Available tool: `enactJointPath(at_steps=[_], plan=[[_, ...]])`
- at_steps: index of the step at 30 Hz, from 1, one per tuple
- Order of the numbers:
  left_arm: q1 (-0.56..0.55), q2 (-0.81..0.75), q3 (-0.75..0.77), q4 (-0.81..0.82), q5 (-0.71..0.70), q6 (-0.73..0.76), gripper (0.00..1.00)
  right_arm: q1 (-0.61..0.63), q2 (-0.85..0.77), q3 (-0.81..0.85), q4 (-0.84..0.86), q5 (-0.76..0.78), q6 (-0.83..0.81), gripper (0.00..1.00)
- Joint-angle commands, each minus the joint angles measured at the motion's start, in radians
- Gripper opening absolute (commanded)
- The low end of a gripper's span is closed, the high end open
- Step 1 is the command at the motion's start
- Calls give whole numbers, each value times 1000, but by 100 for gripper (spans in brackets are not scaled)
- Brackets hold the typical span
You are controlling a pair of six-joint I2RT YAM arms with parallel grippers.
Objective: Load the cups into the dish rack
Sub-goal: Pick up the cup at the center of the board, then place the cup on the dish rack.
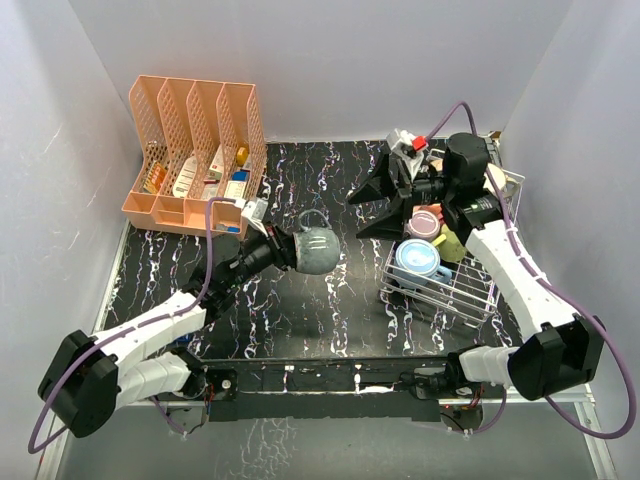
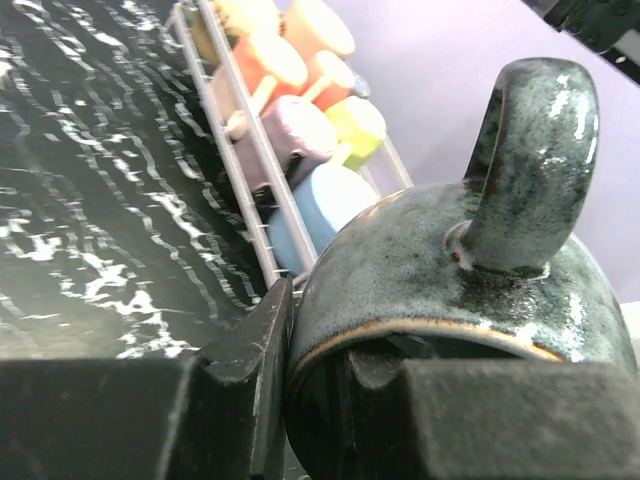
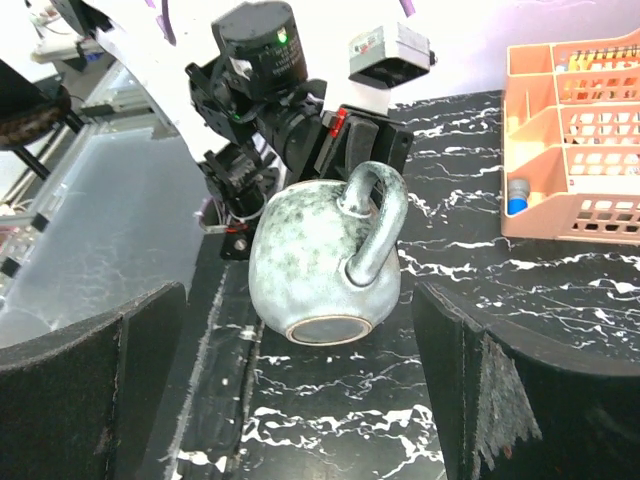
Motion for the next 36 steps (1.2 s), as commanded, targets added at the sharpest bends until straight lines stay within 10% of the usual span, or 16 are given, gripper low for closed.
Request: enactJointPath(at_steps=[1,4,12,36], plan=[[1,-64,-8,280,90,-247,0,-5,-58,64,244,-35,357,99],[-18,-80,-5,333,74,-254,0,-5,-74,-8,518,-9,703,99],[-158,-70,7,395,-68,-166,0,-2,-42,-4,544,45,850,98],[-282,114,76,534,-269,-143,0,150,-26,-23,215,156,537,90]])
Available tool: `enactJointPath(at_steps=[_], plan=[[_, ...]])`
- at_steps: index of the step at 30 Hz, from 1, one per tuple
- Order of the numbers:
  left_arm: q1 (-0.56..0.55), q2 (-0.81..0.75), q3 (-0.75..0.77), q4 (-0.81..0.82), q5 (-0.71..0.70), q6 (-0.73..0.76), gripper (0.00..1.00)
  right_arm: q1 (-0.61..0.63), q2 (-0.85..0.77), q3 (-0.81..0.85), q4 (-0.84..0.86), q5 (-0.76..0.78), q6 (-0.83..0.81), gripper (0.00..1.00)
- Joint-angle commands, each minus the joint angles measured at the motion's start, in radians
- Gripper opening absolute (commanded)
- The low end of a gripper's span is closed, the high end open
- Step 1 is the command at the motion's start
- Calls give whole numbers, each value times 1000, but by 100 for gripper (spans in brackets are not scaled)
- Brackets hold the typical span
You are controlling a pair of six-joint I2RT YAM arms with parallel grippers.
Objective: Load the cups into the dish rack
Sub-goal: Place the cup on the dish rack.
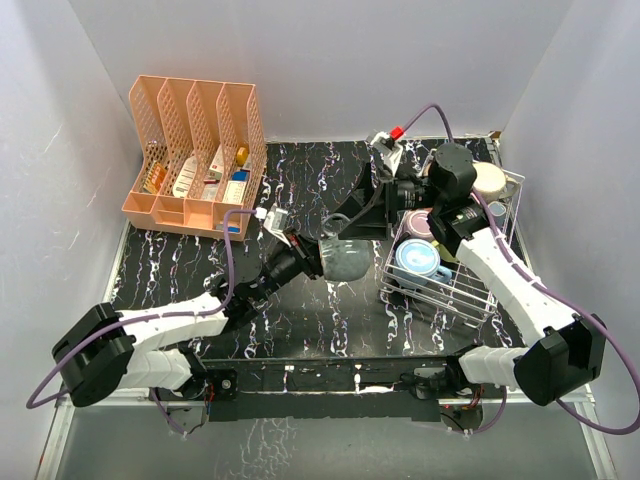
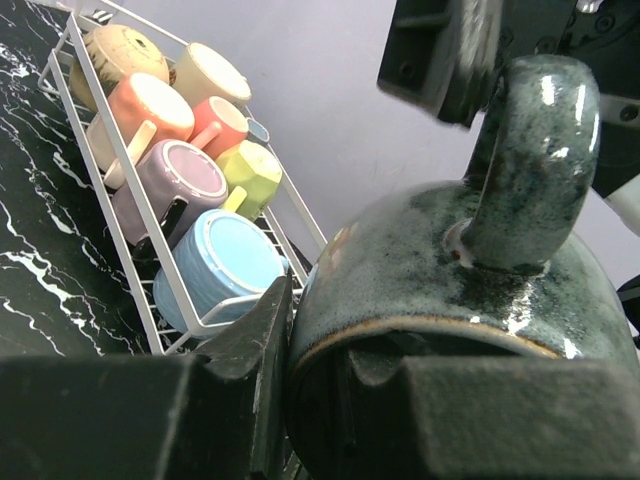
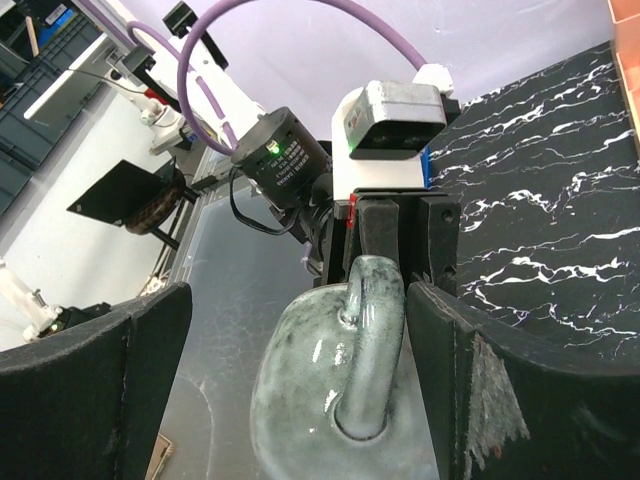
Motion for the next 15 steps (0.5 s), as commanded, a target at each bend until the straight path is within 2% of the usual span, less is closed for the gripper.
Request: enactJointPath(at_steps=[1,15], plan=[[-9,-16,80,167,-41,-9,0,26,1,17,-49,34,-77,89],[-9,28,85,184,-75,-22,0,62,18,25,-115,63,-141,81]])
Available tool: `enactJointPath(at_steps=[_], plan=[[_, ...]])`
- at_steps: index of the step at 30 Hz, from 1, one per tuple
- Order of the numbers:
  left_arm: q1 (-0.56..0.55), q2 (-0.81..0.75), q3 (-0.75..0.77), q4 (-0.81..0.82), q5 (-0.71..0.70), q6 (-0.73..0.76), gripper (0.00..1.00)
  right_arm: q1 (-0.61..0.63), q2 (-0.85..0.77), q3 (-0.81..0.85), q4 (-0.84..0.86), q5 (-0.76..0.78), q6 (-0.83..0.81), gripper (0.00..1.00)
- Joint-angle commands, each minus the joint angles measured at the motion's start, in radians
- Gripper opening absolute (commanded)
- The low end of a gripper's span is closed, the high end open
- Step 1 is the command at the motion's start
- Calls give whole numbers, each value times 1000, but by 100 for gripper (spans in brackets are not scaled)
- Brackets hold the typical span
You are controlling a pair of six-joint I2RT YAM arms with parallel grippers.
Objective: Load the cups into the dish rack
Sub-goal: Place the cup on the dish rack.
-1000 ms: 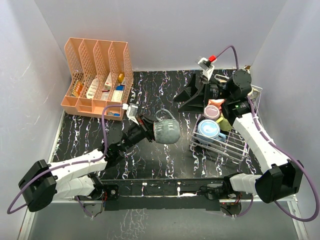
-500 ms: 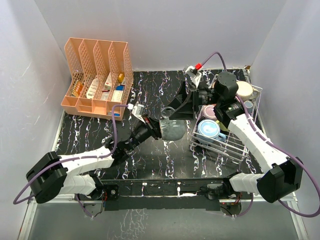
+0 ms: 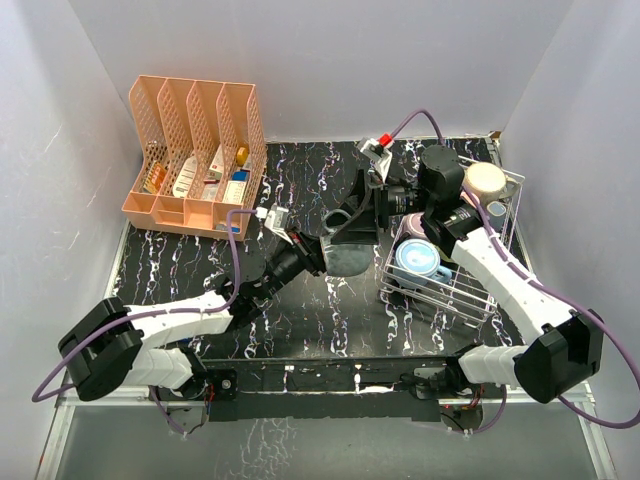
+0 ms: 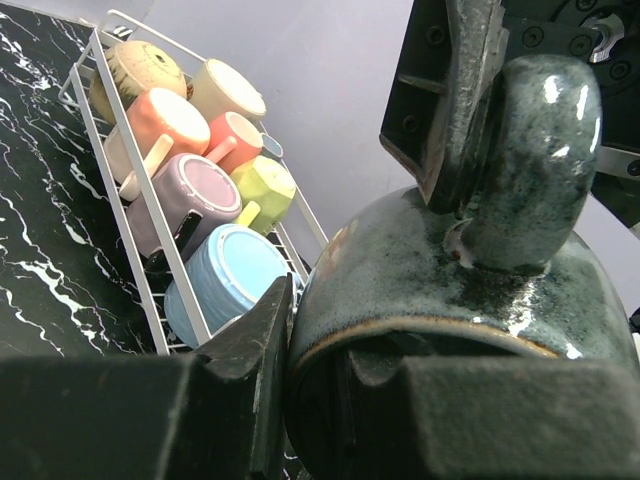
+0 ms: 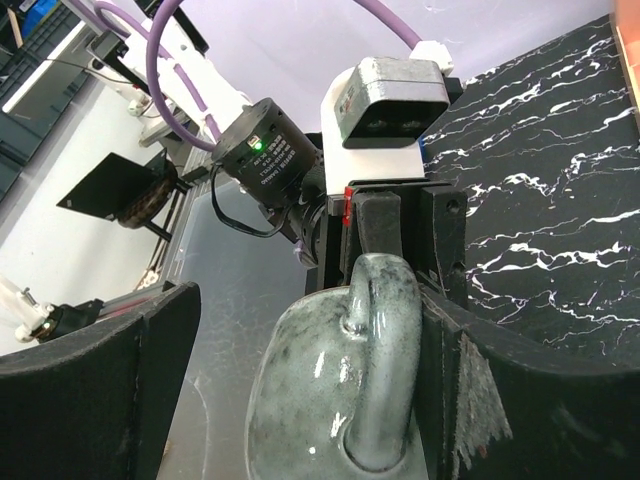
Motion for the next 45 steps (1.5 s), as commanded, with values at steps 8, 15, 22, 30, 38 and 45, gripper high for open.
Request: enactJointPath(at_steps=[8,15,22,30,38,45], plan=[[-4,-17,65,139,-22,-26,0,21,18,42,-53,25,-84,75],[-4,-18,60,142,-28,-28,0,22,16,37,-56,16,-105,55],[-4,-20,49,154,-29,-39,0,23,20,32,-41,-6,-104,31],[-4,-15,31,201,0,-44,0,8,15,33,63,-69,-50,8],[-4,-56,-10,169,13,-47,30,-50,11,-27,279,-106,136,8],[-4,-168,-93,109,19,-35,55,-99,-10,-51,313,-121,153,8]])
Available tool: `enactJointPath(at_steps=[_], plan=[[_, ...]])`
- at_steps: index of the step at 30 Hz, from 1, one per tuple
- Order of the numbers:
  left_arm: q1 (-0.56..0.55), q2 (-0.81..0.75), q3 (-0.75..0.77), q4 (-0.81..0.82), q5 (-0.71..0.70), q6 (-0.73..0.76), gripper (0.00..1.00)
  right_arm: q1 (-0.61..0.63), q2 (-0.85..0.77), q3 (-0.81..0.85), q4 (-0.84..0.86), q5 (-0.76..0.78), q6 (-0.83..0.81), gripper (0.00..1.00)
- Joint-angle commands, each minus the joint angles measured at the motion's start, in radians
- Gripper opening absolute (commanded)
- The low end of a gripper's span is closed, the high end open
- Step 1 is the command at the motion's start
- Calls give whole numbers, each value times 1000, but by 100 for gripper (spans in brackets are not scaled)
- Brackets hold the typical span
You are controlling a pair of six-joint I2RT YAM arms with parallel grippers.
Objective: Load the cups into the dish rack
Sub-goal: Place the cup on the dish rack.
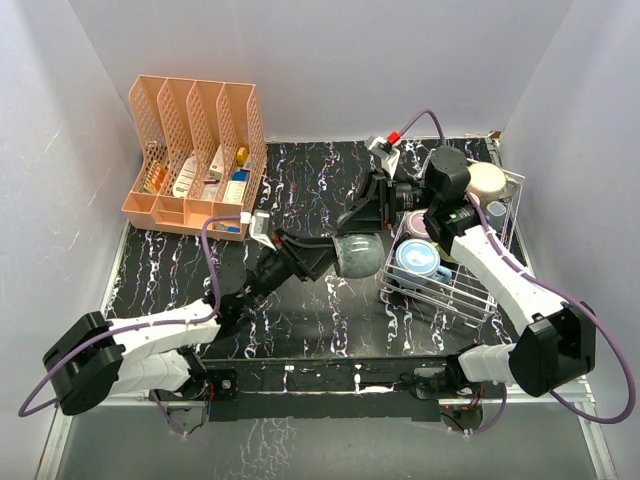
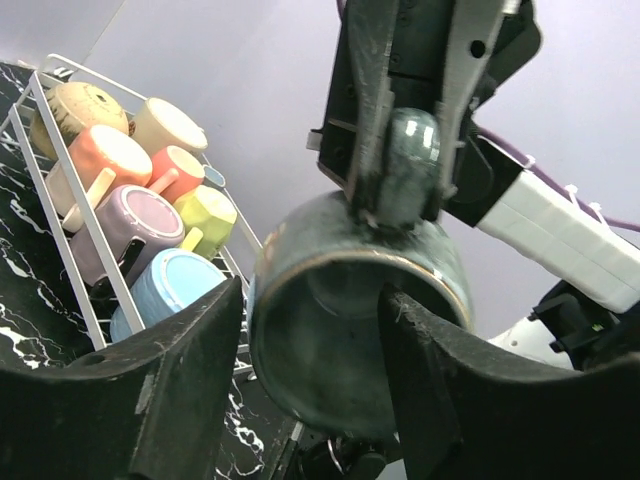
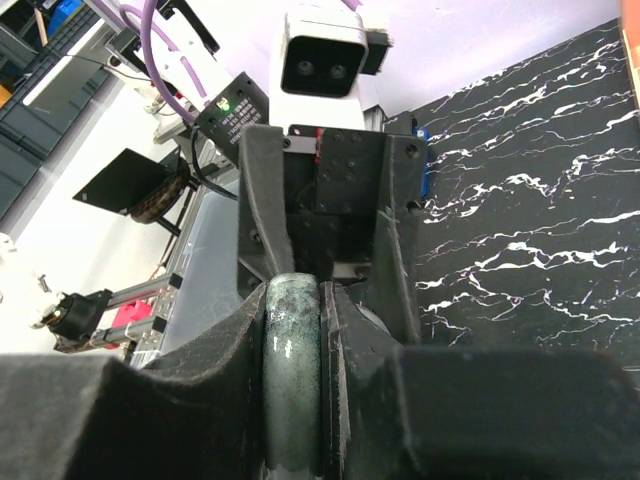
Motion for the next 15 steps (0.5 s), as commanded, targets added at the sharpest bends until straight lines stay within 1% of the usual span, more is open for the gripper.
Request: enactJointPath(at_steps=[1,5,8,11,13,15], plan=[[2,-97,-53,18,9,6,57,-37,-50,-4,144,-29,60,8],[2,-165,-89,-29,41,32,65,-66,-67,-26,170,-42,71,8],[4,-245,-83,-149,58,83,75,-98,-90,-27,158,-67,38,8],[14,-325,15,-472,58,179,85,-138,-117,-21,95,-121,-65,8],[37,-347,125,-708,60,260,89,-170,-133,-9,3,-149,-166,8],[98,-334,256,-903,91,316,92,-209,-148,1,-74,-164,-236,8]])
